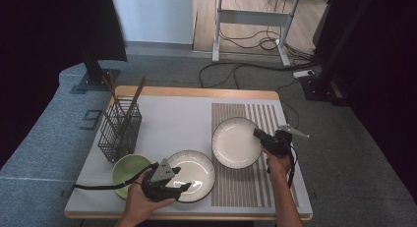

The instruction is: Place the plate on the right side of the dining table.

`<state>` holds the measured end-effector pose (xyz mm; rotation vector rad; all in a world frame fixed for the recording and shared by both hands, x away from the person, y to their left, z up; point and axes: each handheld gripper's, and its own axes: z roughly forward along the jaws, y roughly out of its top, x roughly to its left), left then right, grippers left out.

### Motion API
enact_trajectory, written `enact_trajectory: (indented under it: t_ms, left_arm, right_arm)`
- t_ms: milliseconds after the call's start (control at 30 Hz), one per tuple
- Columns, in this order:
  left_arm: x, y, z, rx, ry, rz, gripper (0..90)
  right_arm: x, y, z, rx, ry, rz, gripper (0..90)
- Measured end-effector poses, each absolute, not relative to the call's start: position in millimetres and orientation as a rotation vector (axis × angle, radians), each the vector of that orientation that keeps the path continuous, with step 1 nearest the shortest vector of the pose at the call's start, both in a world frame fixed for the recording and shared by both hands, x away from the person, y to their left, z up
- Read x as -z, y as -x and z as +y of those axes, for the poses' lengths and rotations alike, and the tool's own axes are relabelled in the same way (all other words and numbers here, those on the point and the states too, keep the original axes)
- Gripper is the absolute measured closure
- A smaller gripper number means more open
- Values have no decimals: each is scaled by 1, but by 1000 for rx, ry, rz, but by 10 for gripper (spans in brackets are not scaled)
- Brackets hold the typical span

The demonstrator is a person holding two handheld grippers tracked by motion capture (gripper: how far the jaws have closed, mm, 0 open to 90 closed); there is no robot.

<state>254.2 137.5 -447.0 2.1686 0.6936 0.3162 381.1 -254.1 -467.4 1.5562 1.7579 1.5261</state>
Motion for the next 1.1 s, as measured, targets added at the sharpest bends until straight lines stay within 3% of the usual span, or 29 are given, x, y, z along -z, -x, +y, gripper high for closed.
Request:
enact_trajectory:
  t_ms: [1100]
  left_arm:
    - [447,-254,138,-308,-2177,694,368]
  right_arm:
    - [487,-390,-278,-1460,-1656,1692,834]
